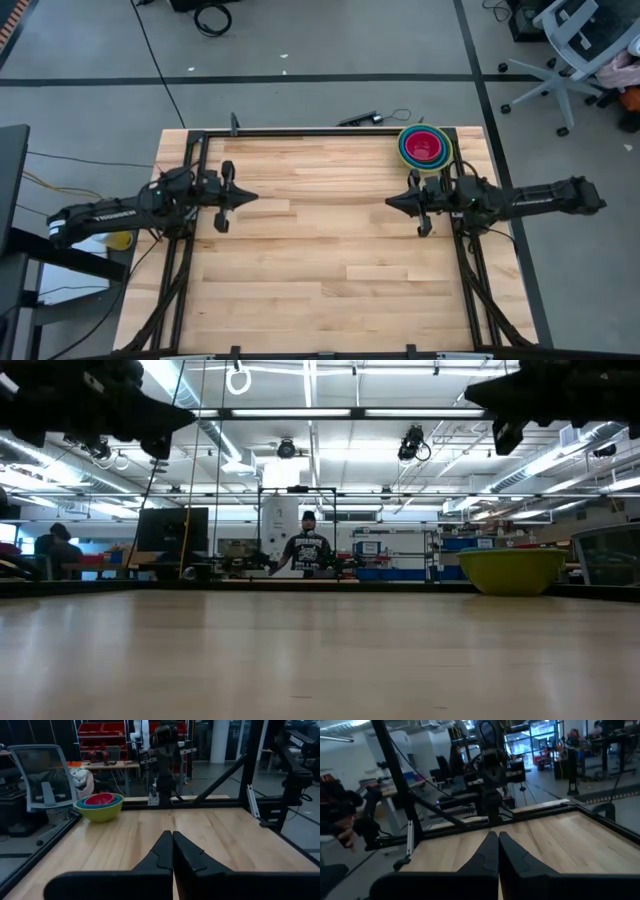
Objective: Nest bowls inside each other
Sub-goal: Return to Home Position
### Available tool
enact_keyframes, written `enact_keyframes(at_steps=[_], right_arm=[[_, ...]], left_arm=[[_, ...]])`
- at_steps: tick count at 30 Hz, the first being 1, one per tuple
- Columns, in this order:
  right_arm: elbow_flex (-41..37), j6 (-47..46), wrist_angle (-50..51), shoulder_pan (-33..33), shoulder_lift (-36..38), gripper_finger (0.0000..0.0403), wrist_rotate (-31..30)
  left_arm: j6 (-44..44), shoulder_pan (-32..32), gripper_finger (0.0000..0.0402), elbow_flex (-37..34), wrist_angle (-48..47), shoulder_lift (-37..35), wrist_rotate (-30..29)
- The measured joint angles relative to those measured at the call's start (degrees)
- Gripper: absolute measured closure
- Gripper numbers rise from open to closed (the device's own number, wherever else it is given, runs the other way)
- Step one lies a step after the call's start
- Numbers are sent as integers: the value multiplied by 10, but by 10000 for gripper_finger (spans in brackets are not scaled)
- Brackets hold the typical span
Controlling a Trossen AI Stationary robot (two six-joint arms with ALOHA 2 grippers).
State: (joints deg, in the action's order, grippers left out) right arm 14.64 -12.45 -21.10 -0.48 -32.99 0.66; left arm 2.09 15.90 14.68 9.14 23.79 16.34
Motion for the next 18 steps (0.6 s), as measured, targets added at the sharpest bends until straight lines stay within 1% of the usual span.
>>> enact_keyframes(at_steps=[4,7,9,13,18], right_arm=[[-28,1,-2,-34,15,402,48],[-44,-8,-9,-61,40,401,83],[-60,-14,-16,-78,60,401,95],[-83,-24,-29,-104,94,400,100],[-111,-36,-36,-118,112,400,119]], left_arm=[[-12,2,399,-43,48,-14,0],[-24,11,399,-69,83,-38,0],[-32,17,399,-79,83,-56,0],[-43,23,399,-97,82,-92,0],[-46,23,399,-119,75,-123,-2]])
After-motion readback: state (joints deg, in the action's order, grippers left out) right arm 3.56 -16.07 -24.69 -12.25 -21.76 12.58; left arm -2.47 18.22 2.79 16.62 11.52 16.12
